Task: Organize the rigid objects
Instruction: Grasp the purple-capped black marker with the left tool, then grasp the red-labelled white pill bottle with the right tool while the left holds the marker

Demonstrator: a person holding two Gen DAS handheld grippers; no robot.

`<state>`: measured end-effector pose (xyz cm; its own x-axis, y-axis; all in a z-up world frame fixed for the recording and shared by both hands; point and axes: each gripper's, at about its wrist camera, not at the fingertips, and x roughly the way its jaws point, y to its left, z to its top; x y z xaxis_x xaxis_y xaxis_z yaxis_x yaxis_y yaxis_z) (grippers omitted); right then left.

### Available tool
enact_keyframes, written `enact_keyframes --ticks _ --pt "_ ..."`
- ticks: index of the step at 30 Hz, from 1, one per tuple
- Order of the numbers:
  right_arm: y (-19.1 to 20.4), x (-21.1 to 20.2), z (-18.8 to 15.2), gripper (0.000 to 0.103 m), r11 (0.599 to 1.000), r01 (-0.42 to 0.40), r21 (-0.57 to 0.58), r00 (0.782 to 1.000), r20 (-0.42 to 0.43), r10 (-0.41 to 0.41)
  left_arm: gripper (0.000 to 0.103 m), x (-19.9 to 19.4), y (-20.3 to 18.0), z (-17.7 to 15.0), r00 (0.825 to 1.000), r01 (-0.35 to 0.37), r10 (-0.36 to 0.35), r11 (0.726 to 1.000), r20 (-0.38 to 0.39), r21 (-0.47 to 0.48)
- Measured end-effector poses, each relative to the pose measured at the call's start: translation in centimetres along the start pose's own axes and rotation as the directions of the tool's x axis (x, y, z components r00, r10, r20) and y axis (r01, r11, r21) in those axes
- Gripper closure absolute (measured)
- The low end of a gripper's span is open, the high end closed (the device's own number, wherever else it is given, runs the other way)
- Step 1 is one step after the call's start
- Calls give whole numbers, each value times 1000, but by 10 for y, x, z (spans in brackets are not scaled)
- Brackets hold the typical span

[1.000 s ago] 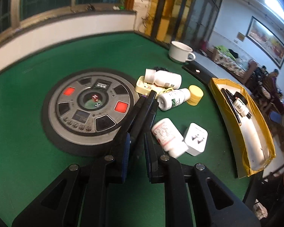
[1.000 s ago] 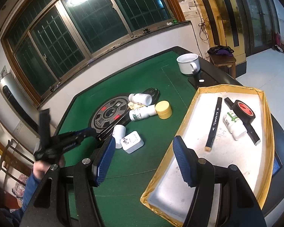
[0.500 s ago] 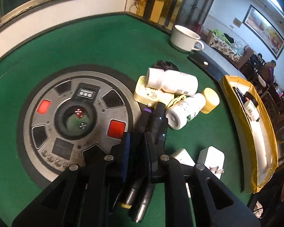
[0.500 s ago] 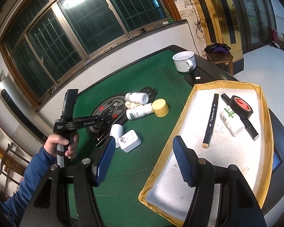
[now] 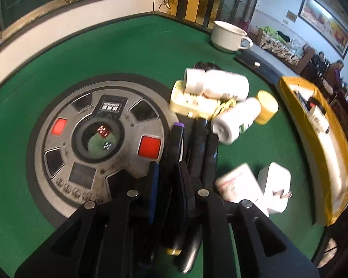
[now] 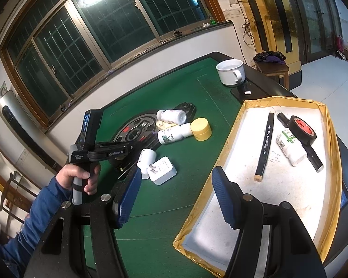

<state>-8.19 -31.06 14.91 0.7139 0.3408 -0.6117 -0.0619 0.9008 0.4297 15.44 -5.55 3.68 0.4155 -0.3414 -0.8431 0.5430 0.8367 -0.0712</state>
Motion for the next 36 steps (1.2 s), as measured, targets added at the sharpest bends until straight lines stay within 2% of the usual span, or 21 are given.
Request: enact_keyframes --ticks 3,6,13,17,19,21,24,28,30,31,36 --pt "3 2 -1 45 1000 -4 -4 1000 -4 4 89 -2 0 -12 999 -36 36 999 -6 -11" --pt "8 4 -2 45 1000 -12 -12 1000 -15 11 90 -11 3 -28 999 -41 41 999 10 -30" --pt "24 11 -1 45 999 -34 -43 999 -40 32 90 -46 19 -78 996 -84 85 981 3 -177" --pt "48 33 6 45 994 -88 -63 991 -111 81 90 -58 7 -100 989 -129 141 967 40 -219" --pt "62 55 12 45 991 -116 -63 979 -173 104 90 -59 1 -104 983 -162 176 965 52 -207" --pt "73 79 18 45 990 -125 -61 967 -233 108 90 -60 1 -106 982 -168 183 966 57 -195" --pt "85 115 28 45 994 -61 -93 956 -291 31 91 -60 3 -107 984 -144 162 969 77 -200" --pt "84 153 38 45 994 -15 -109 933 -359 -25 91 -58 1 -106 984 -137 154 974 87 -182" --pt "85 174 42 51 991 13 -135 913 -402 -67 90 -59 1 -107 984 -137 155 974 88 -179" --pt "87 178 41 58 990 18 -143 909 -410 -75 90 -59 1 -107 984 -136 154 974 89 -179" --pt "92 215 41 59 980 72 -184 865 -477 -153 90 -59 0 -107 983 -139 157 975 92 -176"
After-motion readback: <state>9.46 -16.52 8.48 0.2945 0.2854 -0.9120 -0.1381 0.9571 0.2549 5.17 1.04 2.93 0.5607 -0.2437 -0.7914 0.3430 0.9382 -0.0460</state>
